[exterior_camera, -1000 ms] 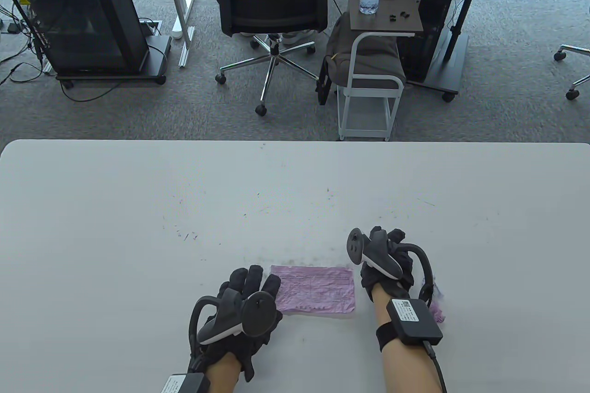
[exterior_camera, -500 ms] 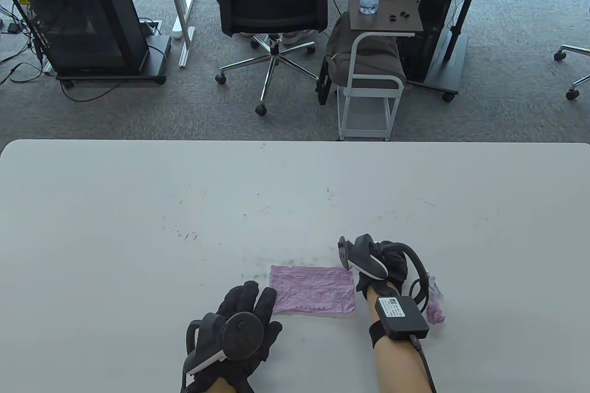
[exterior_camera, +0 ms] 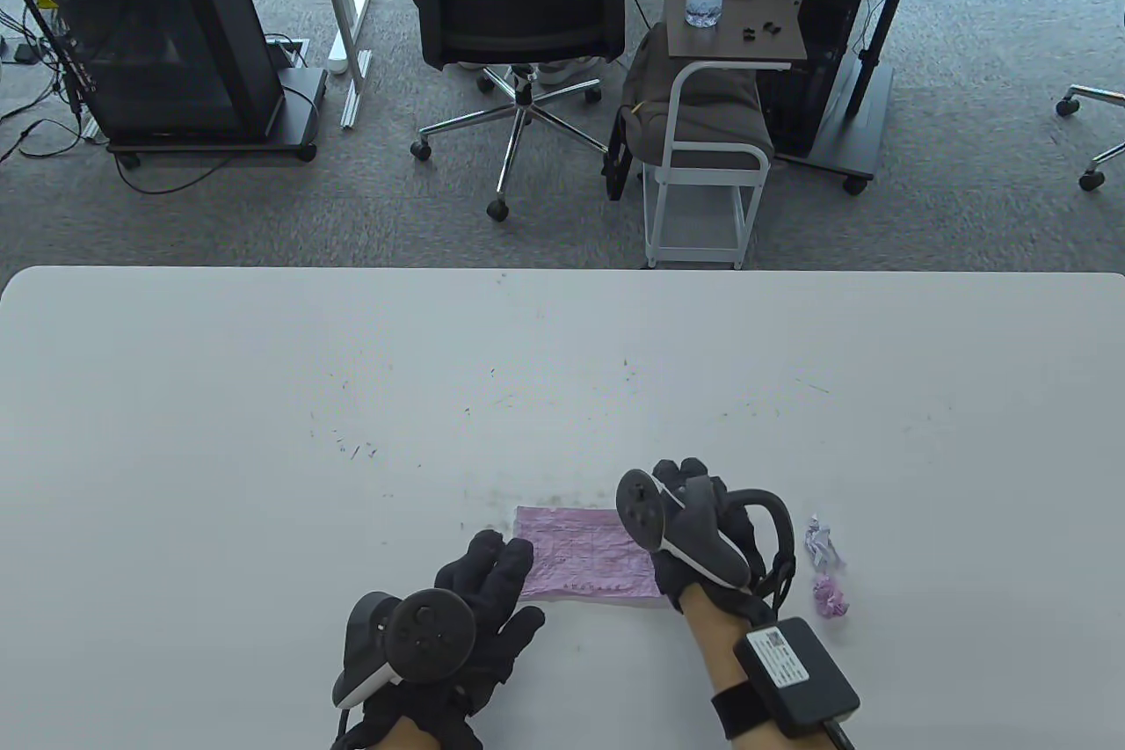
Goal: Flatten crumpled invoices and stack
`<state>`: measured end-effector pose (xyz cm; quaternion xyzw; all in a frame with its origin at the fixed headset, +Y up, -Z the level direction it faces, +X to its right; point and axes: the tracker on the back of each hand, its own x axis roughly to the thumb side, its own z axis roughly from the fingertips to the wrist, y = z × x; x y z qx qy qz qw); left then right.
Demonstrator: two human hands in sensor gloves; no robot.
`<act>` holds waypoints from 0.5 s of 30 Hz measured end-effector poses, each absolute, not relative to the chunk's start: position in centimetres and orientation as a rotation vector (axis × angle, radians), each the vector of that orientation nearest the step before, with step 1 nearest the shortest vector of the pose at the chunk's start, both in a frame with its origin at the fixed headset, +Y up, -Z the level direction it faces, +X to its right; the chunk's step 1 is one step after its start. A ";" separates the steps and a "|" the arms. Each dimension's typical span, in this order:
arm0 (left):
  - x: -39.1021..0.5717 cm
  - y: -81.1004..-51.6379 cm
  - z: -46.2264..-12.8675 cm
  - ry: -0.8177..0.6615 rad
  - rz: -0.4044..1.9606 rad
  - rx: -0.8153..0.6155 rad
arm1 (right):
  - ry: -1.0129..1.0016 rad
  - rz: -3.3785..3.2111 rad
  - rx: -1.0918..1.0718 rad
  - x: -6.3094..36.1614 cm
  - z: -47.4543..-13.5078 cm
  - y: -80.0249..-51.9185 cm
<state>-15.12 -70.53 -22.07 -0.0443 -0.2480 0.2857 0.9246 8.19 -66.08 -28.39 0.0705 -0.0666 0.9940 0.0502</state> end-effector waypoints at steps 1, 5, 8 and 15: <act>-15.2 -70.3 -22.0 -0.526 0.593 -0.087 | -0.209 2.968 0.245 8.1 -27.3 -65.7; -14.7 -69.9 -21.5 -0.581 0.643 -0.081 | -0.208 2.693 0.329 8.3 -22.2 -64.5; -13.7 -69.9 -21.1 -0.670 0.836 -0.200 | -0.056 2.511 0.354 8.7 -20.2 -64.8; -12.3 -69.9 -20.2 -0.715 0.866 -0.314 | 0.085 2.055 0.504 10.2 -19.1 -68.8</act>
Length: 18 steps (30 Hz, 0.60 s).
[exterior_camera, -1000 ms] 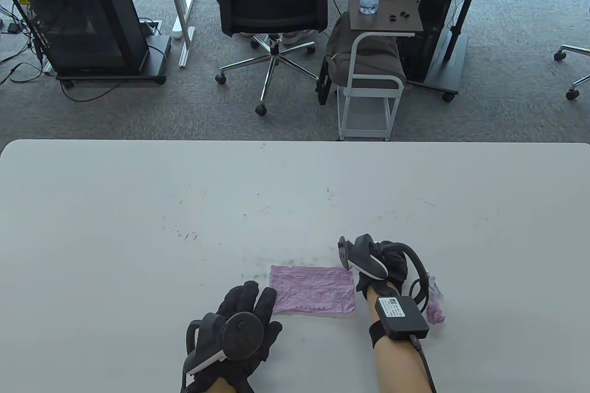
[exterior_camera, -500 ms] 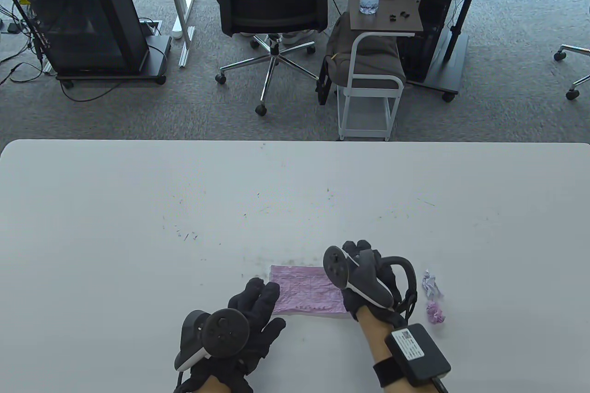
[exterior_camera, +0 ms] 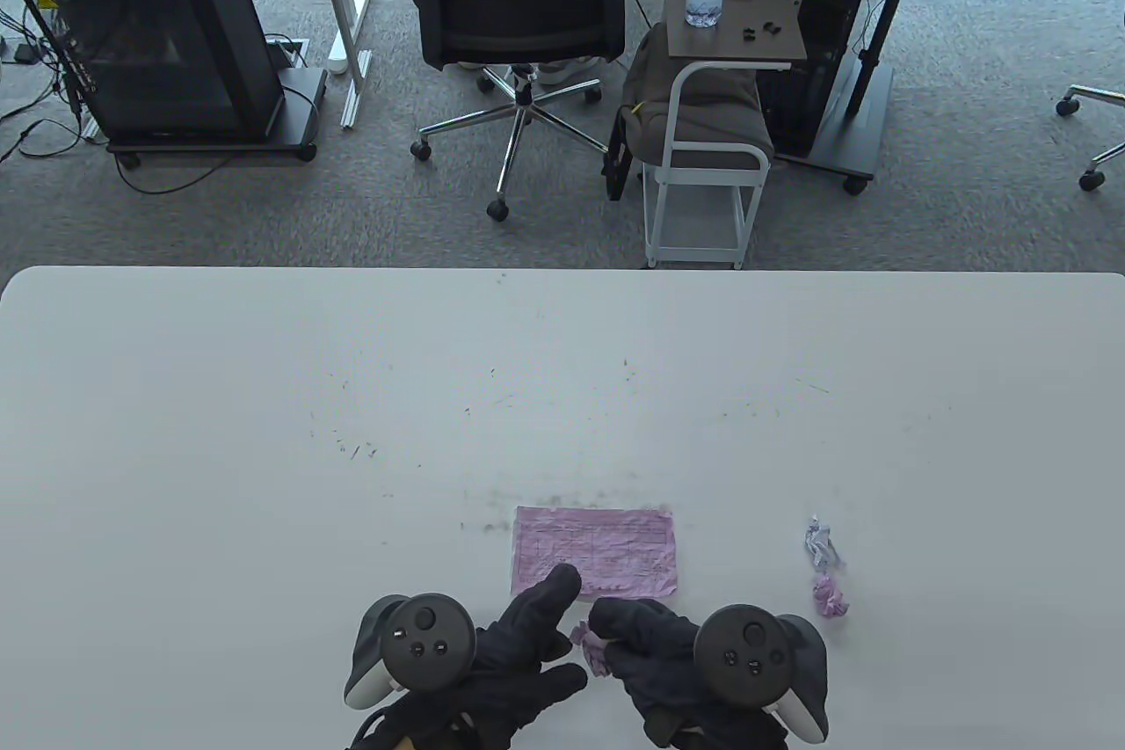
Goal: Flatten crumpled invoices and stack
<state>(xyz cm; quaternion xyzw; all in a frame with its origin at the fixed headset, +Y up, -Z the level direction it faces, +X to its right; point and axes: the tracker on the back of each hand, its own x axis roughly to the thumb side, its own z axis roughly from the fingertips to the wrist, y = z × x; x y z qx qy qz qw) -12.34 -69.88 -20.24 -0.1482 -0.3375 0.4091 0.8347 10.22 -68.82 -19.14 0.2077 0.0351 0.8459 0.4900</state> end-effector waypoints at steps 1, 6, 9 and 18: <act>-12.2 -70.1 -20.3 -0.717 0.874 -0.331 | 0.118 1.974 0.502 10.3 -19.3 -69.2; -12.3 -71.2 -20.7 -0.665 1.136 -0.433 | 0.070 2.003 0.545 10.3 -19.2 -69.6; -12.7 -71.4 -21.1 -0.646 1.093 -0.405 | 0.033 2.052 0.579 9.7 -18.9 -69.3; -13.2 -70.5 -20.7 -0.628 1.014 -0.243 | -0.079 1.998 0.483 10.6 -18.4 -69.0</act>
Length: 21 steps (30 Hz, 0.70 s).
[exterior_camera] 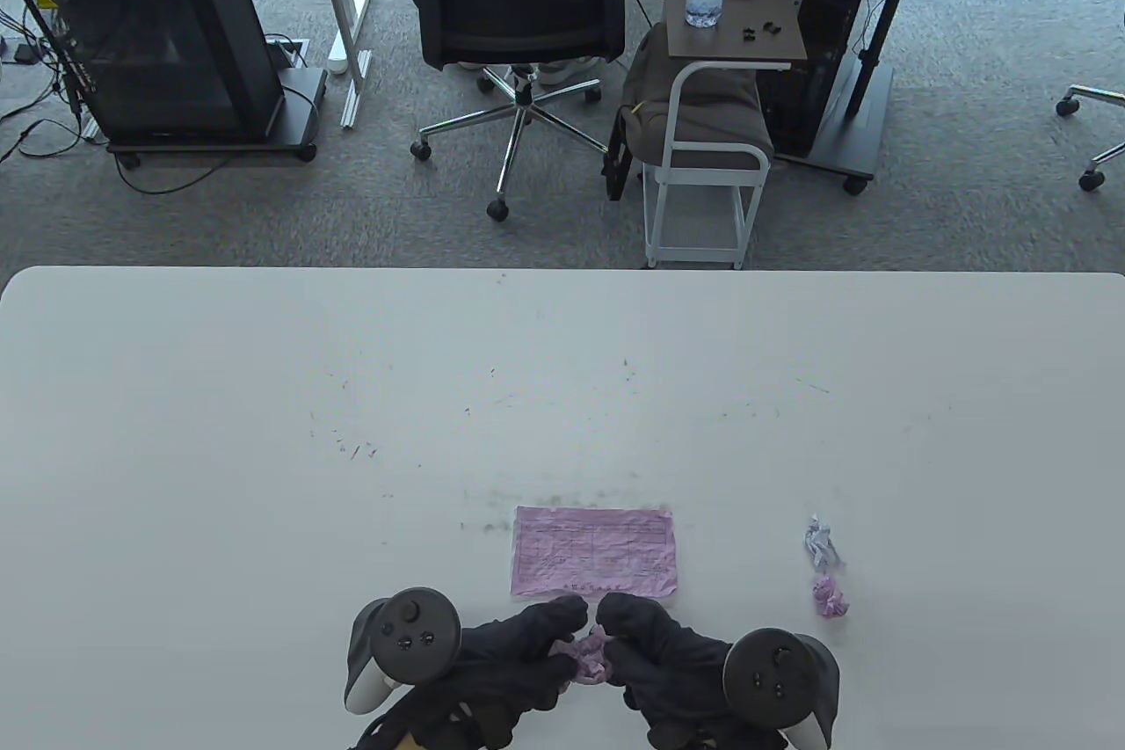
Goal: Flatten crumpled invoices and stack
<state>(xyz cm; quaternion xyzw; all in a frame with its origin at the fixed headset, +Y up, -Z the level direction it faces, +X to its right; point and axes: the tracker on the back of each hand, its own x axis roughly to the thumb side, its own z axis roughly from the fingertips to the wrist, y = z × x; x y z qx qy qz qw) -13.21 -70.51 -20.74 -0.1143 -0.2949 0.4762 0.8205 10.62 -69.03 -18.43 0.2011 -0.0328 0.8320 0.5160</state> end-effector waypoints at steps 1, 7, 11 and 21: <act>-13.3 -70.3 -20.7 -0.623 0.997 -0.207 | -0.099 2.007 0.474 10.8 -18.5 -68.9; -14.4 -69.5 -20.7 -0.569 0.905 -0.051 | -0.107 1.995 0.401 11.9 -19.3 -69.4; -14.9 -69.5 -20.8 -0.532 0.898 -0.035 | -0.068 1.973 0.352 12.6 -19.9 -70.3; -14.2 -69.0 -20.2 -0.586 0.681 0.021 | 0.040 2.141 0.414 13.5 -20.4 -70.2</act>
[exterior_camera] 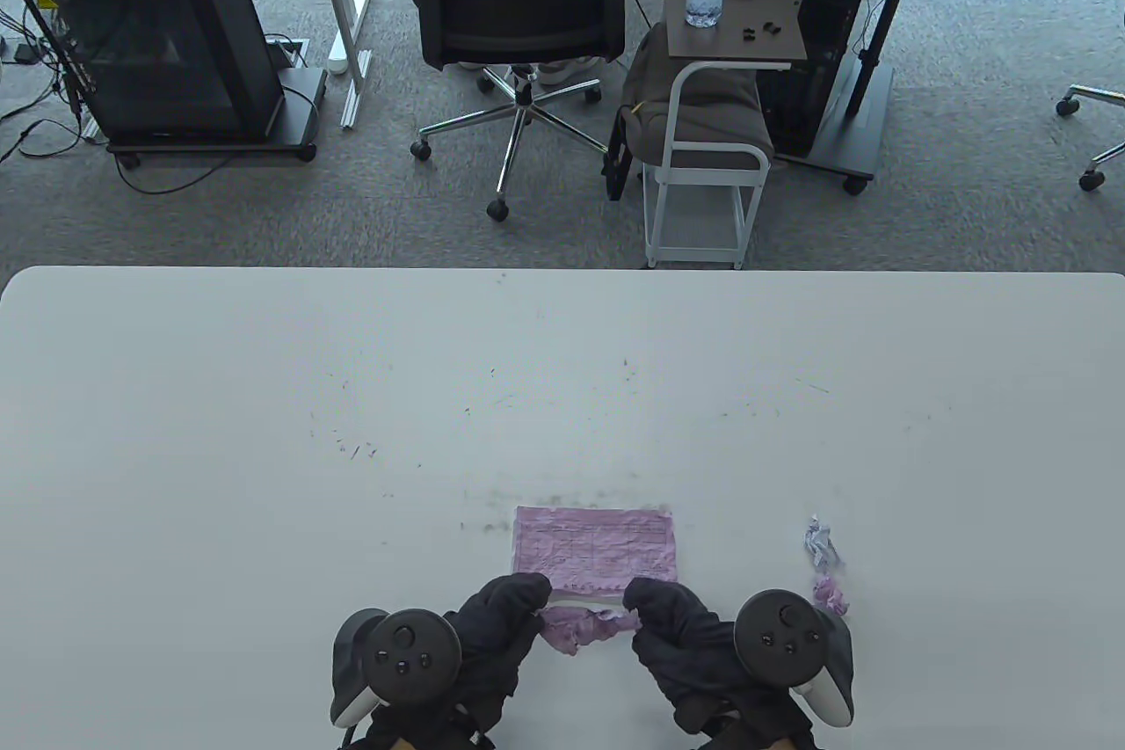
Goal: Flatten crumpled invoices and stack
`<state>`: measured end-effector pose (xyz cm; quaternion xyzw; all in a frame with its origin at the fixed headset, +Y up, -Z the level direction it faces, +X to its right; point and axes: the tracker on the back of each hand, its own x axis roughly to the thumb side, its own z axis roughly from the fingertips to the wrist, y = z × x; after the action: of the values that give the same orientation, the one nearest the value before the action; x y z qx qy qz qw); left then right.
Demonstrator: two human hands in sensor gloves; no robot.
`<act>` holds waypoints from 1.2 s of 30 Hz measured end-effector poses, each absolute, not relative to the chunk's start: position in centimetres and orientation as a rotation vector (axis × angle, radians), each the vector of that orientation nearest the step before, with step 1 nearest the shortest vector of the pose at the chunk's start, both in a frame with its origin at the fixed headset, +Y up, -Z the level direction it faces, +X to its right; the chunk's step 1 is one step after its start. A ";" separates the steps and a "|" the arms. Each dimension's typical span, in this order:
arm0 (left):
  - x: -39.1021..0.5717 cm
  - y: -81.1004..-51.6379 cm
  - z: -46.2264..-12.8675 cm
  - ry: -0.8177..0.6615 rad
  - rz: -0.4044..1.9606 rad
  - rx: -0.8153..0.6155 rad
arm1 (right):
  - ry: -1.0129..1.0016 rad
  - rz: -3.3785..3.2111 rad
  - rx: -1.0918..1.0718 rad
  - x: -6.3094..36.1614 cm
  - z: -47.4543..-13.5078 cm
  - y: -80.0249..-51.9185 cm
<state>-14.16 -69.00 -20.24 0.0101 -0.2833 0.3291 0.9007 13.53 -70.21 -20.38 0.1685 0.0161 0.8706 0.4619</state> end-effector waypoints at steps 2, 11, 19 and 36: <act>-13.7 -68.7 -19.9 -0.618 0.578 0.065 | -0.080 2.125 0.396 14.1 -20.1 -70.0; -10.2 -68.4 -18.4 -0.818 0.414 0.064 | 0.153 2.197 0.653 11.4 -19.5 -70.0; -12.5 -69.0 -19.4 -0.636 0.669 0.060 | 0.135 2.208 0.615 9.8 -20.0 -71.2; -13.2 -73.0 -21.8 -0.494 1.056 -0.339 | 0.037 2.167 0.494 10.6 -20.3 -71.9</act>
<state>-13.25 -73.02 -21.76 -0.1594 -0.2321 0.4963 0.8212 10.64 -71.89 -20.29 0.1994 0.0148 0.8737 0.4435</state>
